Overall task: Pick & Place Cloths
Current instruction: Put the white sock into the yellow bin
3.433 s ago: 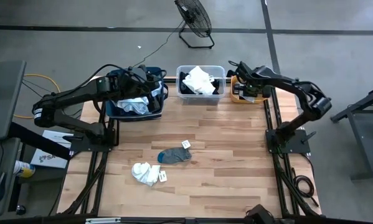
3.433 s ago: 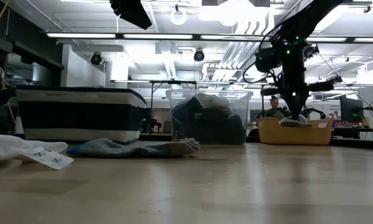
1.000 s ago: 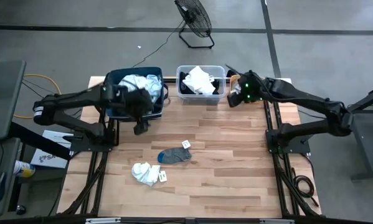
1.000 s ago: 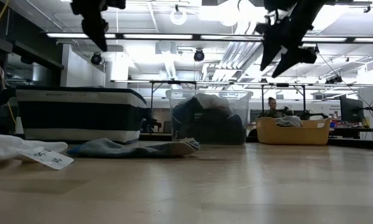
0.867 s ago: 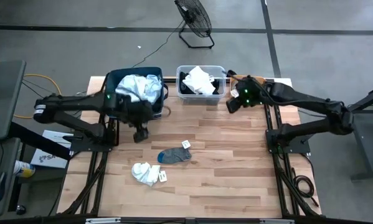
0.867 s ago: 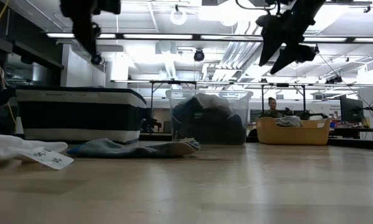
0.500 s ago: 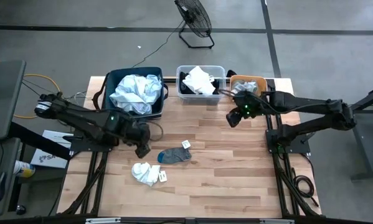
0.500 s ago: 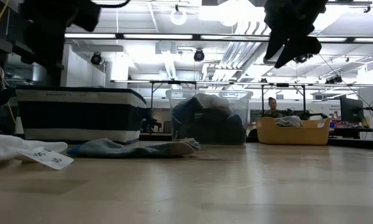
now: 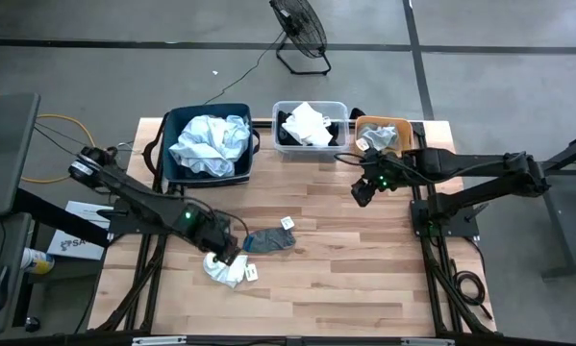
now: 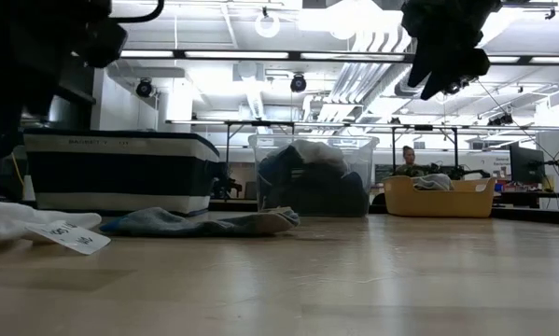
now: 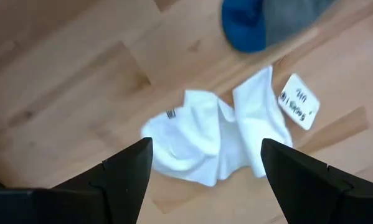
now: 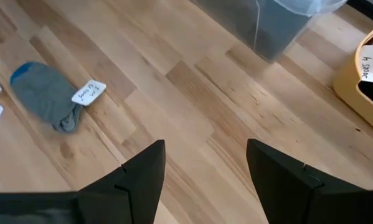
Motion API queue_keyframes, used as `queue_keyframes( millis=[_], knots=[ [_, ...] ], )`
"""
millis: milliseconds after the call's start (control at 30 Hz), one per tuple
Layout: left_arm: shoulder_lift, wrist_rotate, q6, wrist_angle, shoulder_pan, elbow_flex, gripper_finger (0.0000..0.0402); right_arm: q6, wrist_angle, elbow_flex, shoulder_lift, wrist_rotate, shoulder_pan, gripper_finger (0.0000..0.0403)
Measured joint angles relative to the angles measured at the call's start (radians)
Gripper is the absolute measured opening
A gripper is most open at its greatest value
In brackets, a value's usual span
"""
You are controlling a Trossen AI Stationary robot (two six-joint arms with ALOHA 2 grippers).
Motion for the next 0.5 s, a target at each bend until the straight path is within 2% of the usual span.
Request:
queue_keyframes(
  millis=[233,500],
  knots=[
    [0.113,0.043,-0.082,0.079,-0.049,0.000,0.0293,0.010,-0.001,0.000,0.000,0.001,0.027,0.0216],
    [0.194,0.072,-0.086,0.218,-0.048,0.002,0.0293,0.036,-0.003,0.000,0.000,0.024,0.042,0.0216]
  ],
)
